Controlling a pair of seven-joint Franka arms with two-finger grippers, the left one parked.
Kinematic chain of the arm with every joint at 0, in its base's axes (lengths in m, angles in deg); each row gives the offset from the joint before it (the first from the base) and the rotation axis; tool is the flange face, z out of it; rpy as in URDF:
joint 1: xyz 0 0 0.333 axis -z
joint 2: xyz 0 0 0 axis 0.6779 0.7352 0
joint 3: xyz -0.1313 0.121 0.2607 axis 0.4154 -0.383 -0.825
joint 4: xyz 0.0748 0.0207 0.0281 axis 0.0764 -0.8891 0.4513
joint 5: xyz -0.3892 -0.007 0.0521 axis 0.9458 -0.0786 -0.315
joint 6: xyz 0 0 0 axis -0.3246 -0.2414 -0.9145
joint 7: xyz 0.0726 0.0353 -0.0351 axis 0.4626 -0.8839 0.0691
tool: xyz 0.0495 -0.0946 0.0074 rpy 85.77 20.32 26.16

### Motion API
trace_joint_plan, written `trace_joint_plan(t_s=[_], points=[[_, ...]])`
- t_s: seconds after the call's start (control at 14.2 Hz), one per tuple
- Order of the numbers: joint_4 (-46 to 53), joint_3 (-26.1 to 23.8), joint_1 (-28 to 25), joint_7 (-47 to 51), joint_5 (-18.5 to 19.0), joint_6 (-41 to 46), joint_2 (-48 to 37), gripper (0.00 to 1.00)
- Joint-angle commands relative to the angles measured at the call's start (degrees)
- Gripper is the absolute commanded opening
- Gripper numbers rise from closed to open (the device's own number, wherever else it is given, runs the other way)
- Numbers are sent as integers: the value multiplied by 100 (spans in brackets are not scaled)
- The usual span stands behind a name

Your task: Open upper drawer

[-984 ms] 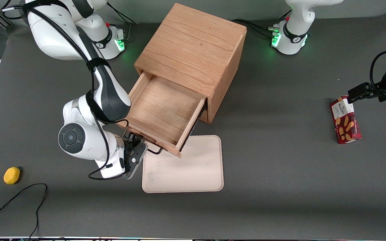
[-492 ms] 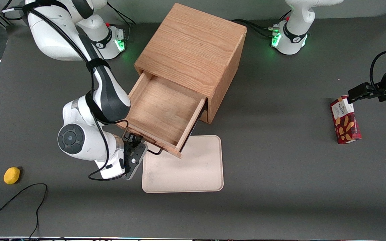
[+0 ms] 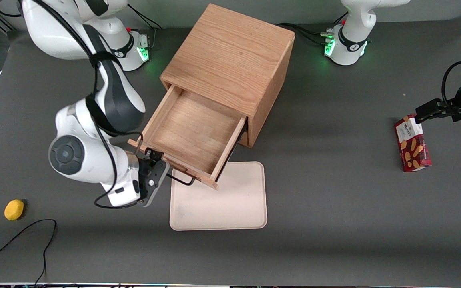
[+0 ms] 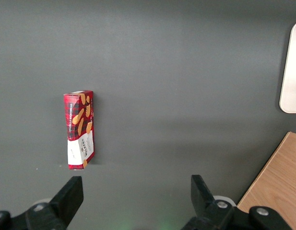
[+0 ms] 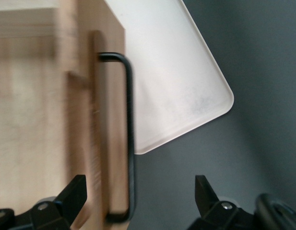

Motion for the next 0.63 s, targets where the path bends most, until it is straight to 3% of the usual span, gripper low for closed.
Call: trace_joint_plan(t_s=[0.0, 0.35, 0.56], points=[[65, -39, 69, -103, -7, 321, -338, 100], [-127, 22, 226, 378, 10, 392, -1111, 100], [-644, 57, 279, 1763, 37, 392, -1778, 100]])
